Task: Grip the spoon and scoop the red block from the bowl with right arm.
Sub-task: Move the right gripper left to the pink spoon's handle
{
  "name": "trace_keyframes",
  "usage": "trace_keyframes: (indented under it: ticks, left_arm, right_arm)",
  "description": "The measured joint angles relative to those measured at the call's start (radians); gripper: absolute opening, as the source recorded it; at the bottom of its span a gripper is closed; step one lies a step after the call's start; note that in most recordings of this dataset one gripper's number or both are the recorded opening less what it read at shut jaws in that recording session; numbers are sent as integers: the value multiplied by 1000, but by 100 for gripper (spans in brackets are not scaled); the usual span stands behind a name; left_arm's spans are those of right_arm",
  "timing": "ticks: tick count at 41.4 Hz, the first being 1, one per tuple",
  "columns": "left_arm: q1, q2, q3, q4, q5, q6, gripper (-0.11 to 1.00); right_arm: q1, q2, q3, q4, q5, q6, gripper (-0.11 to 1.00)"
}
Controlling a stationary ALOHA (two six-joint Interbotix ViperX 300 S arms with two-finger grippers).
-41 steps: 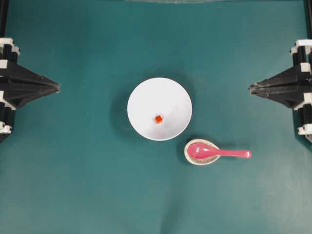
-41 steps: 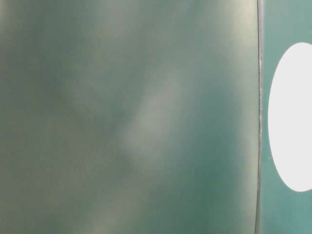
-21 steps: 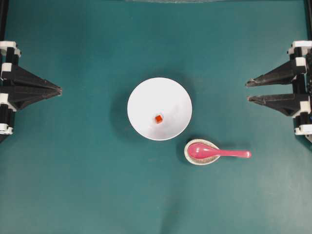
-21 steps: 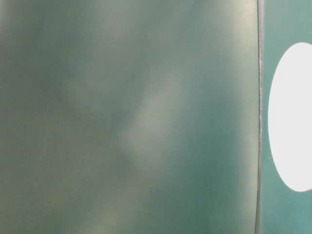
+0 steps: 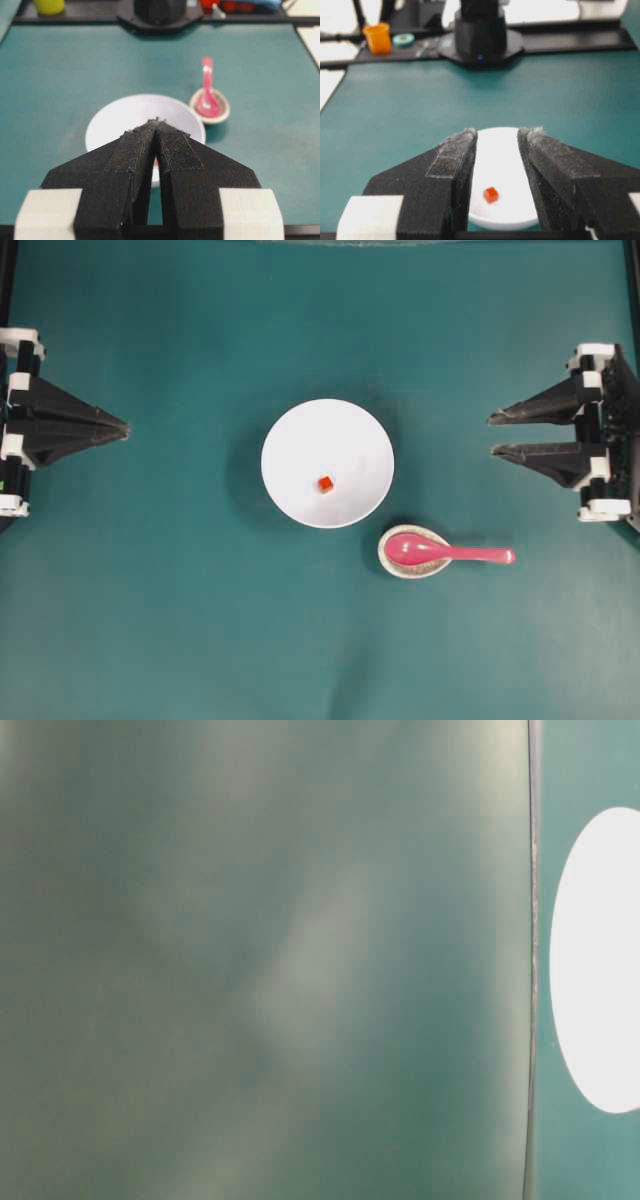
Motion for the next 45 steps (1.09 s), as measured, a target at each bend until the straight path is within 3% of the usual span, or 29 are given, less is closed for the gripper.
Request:
trace_keyframes:
  ticks: [8,17,29,45]
  left_arm:
    - [-2,0,2,0,2,0,0]
    - [0,0,2,0,2,0,0]
    - [-2,0,0,2,2,0,0]
    - [0,0,2,2,2,0,0]
  right_arm:
    - [29,112,66,44,-155,0,46]
    - [127,236,95,127,-278,2,46]
    - [336,423,112,327,-466,2,46]
    - [549,676,51,577,-591,2,46]
